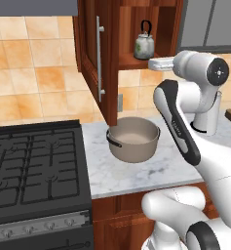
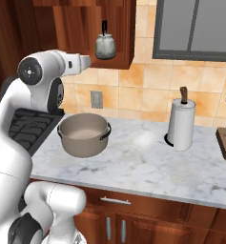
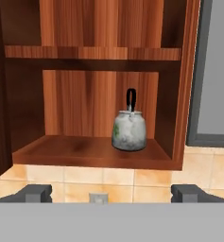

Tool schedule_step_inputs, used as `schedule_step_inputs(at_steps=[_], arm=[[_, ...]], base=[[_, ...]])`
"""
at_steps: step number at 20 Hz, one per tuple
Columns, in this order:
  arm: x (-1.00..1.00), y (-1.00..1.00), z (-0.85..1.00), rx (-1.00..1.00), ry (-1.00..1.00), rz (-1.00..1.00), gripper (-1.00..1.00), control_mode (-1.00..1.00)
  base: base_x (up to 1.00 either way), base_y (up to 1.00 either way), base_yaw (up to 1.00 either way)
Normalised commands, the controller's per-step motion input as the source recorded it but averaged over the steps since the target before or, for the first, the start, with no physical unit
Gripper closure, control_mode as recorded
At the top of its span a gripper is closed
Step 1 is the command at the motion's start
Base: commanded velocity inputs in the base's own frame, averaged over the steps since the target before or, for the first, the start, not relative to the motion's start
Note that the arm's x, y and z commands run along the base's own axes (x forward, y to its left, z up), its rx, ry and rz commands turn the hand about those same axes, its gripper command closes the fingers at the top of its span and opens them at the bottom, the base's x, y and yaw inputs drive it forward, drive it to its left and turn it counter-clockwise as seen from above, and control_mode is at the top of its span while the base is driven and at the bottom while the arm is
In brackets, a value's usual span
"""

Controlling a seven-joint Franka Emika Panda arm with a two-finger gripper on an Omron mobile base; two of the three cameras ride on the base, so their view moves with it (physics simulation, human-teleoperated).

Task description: Pick the kettle from the cabinet and place it on a stove burner. Then pick the pot from the counter and place it on another stove burner. Finally, turn both burners on.

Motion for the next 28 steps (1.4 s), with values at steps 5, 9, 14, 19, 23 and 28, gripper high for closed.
schedule_step_inputs(at_steps=[5, 9, 14, 19, 23, 28], arm=[[0.00, 0.00, 0.20, 0.00, 0.00, 0.00, -1.00, -1.00], [0.01, 0.00, 0.12, 0.00, 0.00, 0.00, -1.00, -1.00], [0.04, 0.00, 0.00, 0.00, 0.00, 0.00, -1.00, -1.00], [0.04, 0.00, 0.00, 0.00, -0.04, 0.00, -1.00, -1.00], [0.00, 0.00, 0.00, 0.00, -0.01, 0.00, -1.00, -1.00], [0.05, 0.00, 0.00, 0.00, 0.00, 0.00, -1.00, -1.00]], base=[[0.00, 0.00, 0.00], [0.00, 0.00, 0.00], [0.00, 0.00, 0.00], [0.00, 0.00, 0.00], [0.00, 0.00, 0.00], [0.00, 0.00, 0.00]])
